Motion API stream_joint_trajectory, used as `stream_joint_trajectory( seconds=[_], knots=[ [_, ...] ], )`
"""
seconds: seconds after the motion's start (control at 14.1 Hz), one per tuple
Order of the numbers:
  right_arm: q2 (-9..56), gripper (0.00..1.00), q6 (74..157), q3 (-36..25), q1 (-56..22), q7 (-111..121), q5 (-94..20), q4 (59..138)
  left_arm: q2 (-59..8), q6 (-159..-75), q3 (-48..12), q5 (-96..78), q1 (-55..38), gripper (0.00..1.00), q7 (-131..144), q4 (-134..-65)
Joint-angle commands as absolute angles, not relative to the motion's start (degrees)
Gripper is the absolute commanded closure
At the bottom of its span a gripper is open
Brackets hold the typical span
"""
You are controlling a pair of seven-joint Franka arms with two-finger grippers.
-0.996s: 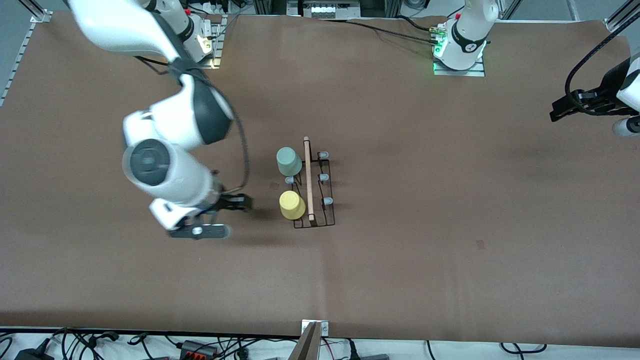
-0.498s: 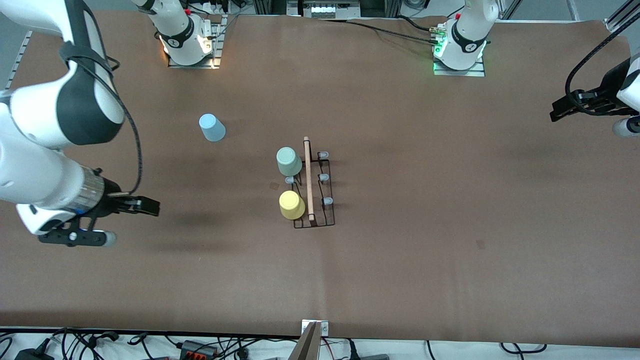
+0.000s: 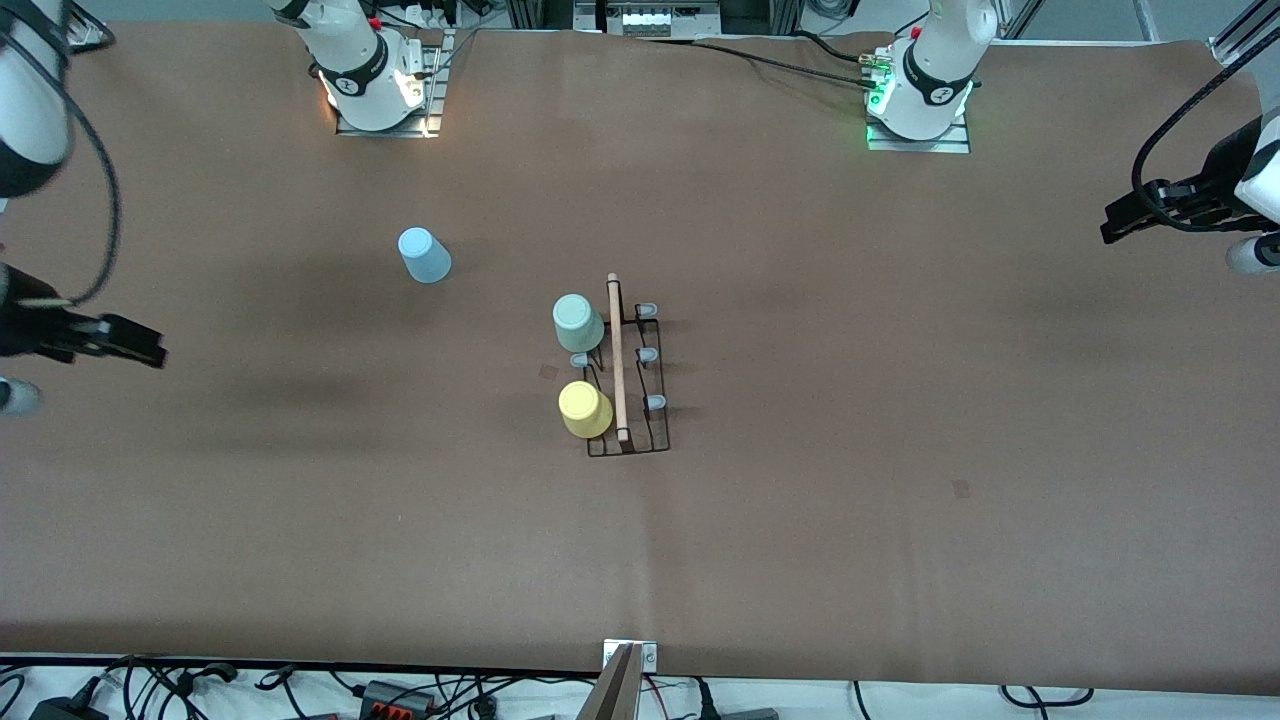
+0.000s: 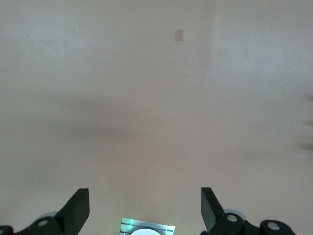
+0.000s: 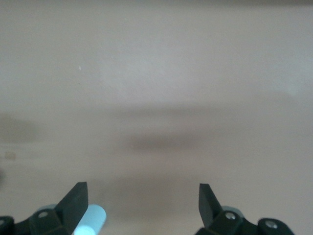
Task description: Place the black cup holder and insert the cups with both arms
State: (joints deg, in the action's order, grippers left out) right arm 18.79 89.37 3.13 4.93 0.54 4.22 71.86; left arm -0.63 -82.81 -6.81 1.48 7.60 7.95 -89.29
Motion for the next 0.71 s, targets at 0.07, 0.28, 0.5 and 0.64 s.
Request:
stream_joint_trajectory(
  seconds=[0.07, 0.28, 0.5, 0.64],
  knots=[
    [15.91, 0.0, 87.46, 1.76, 5.1, 3.42, 2.47, 74.71, -0.62, -82.27, -6.94, 1.32, 8.0, 0.0, 7.73, -88.77],
    [13.11, 0.0, 87.79, 1.14, 4.66, 3.43, 2.28, 77.59, -0.62, -82.27, -6.94, 1.32, 8.0, 0.0, 7.73, -88.77],
    [6.79, 0.0, 94.19, 1.23, 4.75, 3.34, 2.46, 87.94, -0.62, -82.27, -6.94, 1.32, 8.0, 0.0, 7.73, -88.77],
    [2.39, 0.0, 96.32, 1.41, 4.66, 2.29, 2.46, 93.75, -0.62, -82.27, -6.94, 1.32, 8.0, 0.0, 7.73, -88.77]
  ],
)
